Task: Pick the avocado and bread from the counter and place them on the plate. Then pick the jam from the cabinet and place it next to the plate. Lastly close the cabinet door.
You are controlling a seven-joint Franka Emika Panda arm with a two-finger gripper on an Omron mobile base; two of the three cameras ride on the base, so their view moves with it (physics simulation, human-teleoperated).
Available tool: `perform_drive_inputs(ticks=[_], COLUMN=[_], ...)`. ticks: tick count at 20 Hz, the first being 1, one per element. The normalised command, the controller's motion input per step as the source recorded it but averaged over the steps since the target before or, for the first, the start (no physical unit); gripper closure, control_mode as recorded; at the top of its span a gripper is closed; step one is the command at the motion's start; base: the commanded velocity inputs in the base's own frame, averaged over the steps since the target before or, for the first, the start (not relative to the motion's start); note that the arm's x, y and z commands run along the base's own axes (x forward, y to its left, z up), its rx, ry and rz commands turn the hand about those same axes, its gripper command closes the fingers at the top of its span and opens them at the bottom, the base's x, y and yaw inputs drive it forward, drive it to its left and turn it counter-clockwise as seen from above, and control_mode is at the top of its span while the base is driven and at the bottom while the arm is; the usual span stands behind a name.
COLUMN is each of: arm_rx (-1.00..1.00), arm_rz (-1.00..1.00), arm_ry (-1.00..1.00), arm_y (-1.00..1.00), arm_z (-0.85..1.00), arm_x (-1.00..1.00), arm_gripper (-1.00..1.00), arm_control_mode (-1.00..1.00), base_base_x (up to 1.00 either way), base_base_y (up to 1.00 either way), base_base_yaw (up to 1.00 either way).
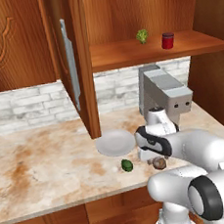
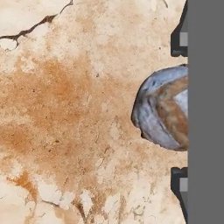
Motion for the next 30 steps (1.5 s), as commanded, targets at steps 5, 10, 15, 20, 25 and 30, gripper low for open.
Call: perform_drive_inputs(ticks=[5, 10, 15, 20, 25, 30], arm_rx=[-0.03, 0.0, 0.0, 0.0, 0.0, 0.0], arm_rz=[0.0, 0.0, 0.0, -0.01, -0.08, -0.06], arm_ry=[0.0, 0.0, -0.04, -0.13, -0.22, -0.17], arm_y=[0.0, 0.0, 0.0, 0.0, 0.0, 0.0], arm_z=[-0.4, -0.37, -0.23, -0.04, 0.37, 0.42], arm_x=[-0.04, -0.07, -0.27, -0.46, -0.28, -0.01], arm_gripper=[-1.0, 1.0, 1.0, 1.0, 1.0, 1.0], arm_control_mode=[-1.0, -1.0, -1.0, -1.0, -1.0, -1.0], base_base_x=[0.0, 0.0, 0.0, 0.0, 0.0, 0.0], base_base_y=[0.0, 0.0, 0.0, 0.0, 0.0, 0.0], base_base_yaw=[0.0, 0.0, 0.0, 0.0, 0.0, 0.0])
